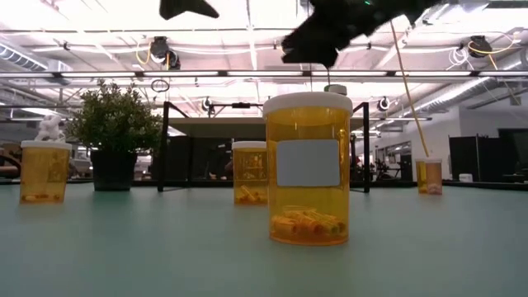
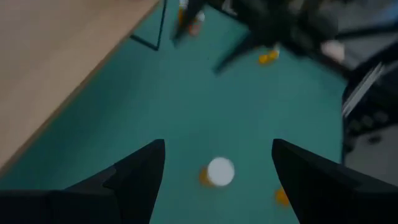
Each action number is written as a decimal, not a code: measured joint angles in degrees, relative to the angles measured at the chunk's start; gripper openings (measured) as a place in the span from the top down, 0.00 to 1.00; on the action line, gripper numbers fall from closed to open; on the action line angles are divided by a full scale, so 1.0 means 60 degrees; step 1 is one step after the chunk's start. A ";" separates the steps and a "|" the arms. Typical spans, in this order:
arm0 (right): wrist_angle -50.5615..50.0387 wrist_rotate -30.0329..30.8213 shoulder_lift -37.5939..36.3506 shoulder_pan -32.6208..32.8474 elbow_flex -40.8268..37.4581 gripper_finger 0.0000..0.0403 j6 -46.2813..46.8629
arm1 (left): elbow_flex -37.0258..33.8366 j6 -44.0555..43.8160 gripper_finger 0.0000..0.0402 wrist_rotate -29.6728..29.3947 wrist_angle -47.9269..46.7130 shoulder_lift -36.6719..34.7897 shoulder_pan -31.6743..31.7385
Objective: Pick and place medicine bottles onto shelf by color
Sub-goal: Put the large orange medicine bottle on the shelf
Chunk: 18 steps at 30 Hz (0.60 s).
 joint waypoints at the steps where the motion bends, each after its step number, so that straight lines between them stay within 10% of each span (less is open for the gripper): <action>1: -0.0119 0.0317 0.0105 0.0000 0.0278 0.44 -0.0022 | 0.0000 0.0112 0.26 -0.0046 -0.0218 0.0001 -0.0077; 18: -0.2081 0.1524 0.2307 0.1235 0.1945 0.44 0.2160 | 0.0000 0.3765 0.26 -0.0128 -0.1545 0.0195 0.0201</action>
